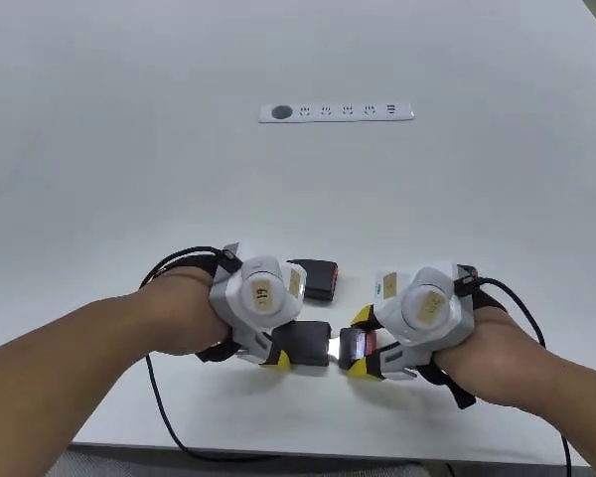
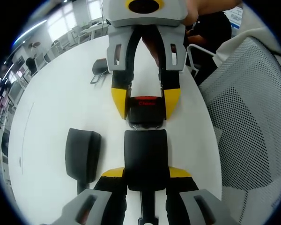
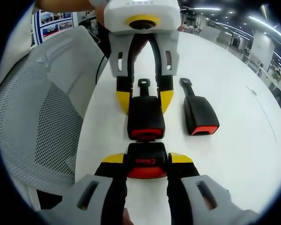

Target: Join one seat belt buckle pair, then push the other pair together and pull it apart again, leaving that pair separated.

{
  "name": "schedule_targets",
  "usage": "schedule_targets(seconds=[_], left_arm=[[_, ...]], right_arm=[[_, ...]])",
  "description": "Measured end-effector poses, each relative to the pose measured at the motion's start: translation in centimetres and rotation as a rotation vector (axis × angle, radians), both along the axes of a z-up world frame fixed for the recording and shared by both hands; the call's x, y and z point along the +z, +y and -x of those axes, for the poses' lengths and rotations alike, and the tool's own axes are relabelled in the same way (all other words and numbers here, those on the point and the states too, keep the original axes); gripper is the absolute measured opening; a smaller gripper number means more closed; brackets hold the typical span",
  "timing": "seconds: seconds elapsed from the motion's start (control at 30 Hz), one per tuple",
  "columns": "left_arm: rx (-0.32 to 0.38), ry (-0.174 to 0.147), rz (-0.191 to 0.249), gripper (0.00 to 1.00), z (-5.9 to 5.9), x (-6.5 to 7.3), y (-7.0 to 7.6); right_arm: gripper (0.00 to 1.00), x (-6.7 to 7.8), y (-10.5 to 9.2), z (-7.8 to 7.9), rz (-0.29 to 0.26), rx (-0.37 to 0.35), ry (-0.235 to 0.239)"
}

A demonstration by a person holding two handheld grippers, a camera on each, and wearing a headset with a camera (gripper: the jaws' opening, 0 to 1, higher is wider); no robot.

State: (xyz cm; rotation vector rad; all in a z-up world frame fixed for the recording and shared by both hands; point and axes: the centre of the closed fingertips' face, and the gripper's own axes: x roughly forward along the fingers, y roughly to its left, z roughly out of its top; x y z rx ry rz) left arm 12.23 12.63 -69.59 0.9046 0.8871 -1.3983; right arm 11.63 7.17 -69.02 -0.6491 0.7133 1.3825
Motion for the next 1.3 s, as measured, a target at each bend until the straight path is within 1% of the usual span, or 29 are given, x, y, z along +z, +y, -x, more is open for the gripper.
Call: schedule_targets(seconds=[0.17, 0.27, 0.3, 0.33, 0.43, 0.57, 0.63, 0.67, 0.7, 0.77, 0.83, 0.97, 1.0, 1.03, 1.2, 1.3], left_arm=[[-0.003, -0.001, 0.001, 0.32, -0.01, 0.02, -0.01], [-0.003, 0.003, 0.010, 0.31, -0.08, 0.03, 0.03], [-0.003, 0.006, 0.000, 0.31, 0.03, -0.01, 0.34], [-0.005, 0.006, 0.013, 0.31, 0.04, -0.02, 0.07], [-0.006, 0.005, 0.011, 0.31, 0.20, 0.04, -0.05], [-0.012, 0.001, 0.003, 0.31, 0.10, -0.01, 0.00], [-0.008, 0.003, 0.018, 0.31, -0.09, -0.03, 0.27], [-0.010, 0.006, 0.037, 0.31, -0.13, 0.01, 0.31], [-0.004, 0.013, 0.045, 0.31, -0.18, 0.03, 0.39], [-0.004, 0.018, 0.045, 0.31, -0.45, 0.03, 0.49], [0.004, 0.018, 0.045, 0.30, -0.45, 0.01, 0.39], [0.026, 0.015, 0.069, 0.30, -0.51, 0.08, 0.27], [0.036, 0.018, 0.076, 0.30, -0.57, 0.08, 0.28], [0.033, 0.018, 0.078, 0.30, -0.53, 0.12, 0.27], [0.036, 0.022, 0.081, 0.30, -0.41, 0.23, 0.10], [0.040, 0.023, 0.081, 0.31, -0.33, 0.30, 0.12]], right_arm=[[0.31, -0.03, -0.08, -0.16, -0.003, -0.008, 0.002], [0.31, -0.02, 0.14, -0.15, -0.002, -0.014, 0.001], [0.31, 0.06, 0.13, -0.08, 0.010, -0.008, -0.001], [0.31, 0.42, 0.18, -0.02, 0.009, -0.019, -0.002], [0.31, 0.52, 0.36, 0.09, 0.012, -0.018, -0.003], [0.31, 0.71, 0.30, 0.15, 0.019, -0.018, -0.004], [0.31, 0.83, 0.20, 0.26, 0.022, -0.020, -0.003], [0.31, 0.76, 0.11, 0.24, 0.020, -0.018, -0.009], [0.31, 0.84, 0.12, 0.31, 0.021, -0.013, -0.013], [0.31, 0.84, 0.04, 0.28, 0.020, -0.013, -0.014], [0.31, 0.61, -0.11, 0.06, 0.018, -0.017, -0.015], [0.31, 0.58, -0.28, 0.09, 0.019, -0.024, -0.017], [0.31, 0.57, -0.27, 0.23, 0.018, -0.026, -0.019], [0.31, 0.62, -0.25, 0.29, 0.019, -0.025, -0.022], [0.31, 0.26, -0.12, -0.14, 0.021, -0.027, -0.013], [0.32, 0.16, -0.14, -0.05, 0.025, -0.021, -0.011]])
